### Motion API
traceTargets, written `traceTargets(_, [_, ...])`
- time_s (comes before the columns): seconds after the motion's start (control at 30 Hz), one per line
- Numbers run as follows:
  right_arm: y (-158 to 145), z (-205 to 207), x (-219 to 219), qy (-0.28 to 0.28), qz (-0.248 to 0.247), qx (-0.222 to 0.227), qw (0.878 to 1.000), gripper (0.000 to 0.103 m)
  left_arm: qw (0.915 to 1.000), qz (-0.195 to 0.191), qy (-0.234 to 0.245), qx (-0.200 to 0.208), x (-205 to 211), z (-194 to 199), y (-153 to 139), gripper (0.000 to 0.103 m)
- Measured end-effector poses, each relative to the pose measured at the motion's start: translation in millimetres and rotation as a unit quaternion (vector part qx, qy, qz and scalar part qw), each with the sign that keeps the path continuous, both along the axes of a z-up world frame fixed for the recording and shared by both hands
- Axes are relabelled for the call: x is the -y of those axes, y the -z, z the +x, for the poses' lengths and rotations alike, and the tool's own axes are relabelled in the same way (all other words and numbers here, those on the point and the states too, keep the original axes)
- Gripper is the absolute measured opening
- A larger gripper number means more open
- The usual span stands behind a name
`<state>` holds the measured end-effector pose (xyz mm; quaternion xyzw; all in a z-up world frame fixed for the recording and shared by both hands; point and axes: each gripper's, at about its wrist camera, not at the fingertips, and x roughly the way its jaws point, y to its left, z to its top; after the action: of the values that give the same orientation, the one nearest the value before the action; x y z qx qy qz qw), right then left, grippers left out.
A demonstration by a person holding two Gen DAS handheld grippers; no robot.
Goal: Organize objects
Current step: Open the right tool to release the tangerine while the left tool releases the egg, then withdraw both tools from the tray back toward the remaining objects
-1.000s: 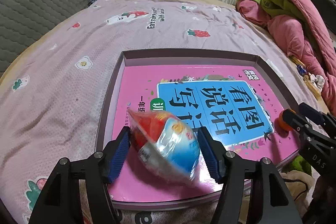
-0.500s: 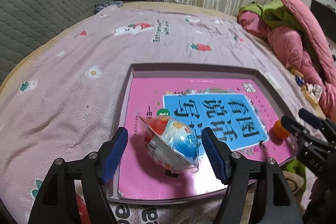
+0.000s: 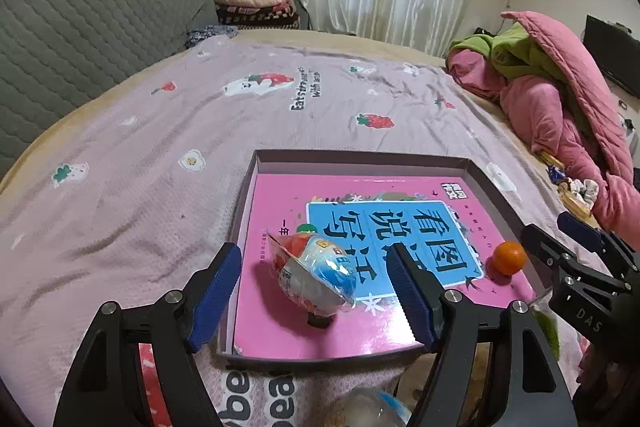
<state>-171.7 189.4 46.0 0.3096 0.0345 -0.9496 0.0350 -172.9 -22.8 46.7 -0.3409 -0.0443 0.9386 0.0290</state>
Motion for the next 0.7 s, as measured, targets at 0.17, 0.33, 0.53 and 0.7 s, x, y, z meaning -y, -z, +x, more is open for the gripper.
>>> traceTargets(0.17, [-7,10,1,-0.001,-0.003,-0.016,1.000,0.066,0.9999,0.006,-0.014,-0.006,6,13,-5,0.076])
traceTargets(0.33, [-12,20,2,-0.006,-0.004,-0.026,1.000,0.066,0.9998,0.006,-0.017,-0.013,7,30,-8,0.076])
traceTargets(0.53, [-19,35,3,-0.014,0.002,-0.038,0.999,0.066,0.9997,0.003,-0.006,-0.021,1,46,-12,0.076])
traceTargets(0.7, [-22,47,4,-0.023,0.008,-0.045,0.999,0.066,0.9995,-0.002,0.005,-0.031,-8,55,-16,0.076])
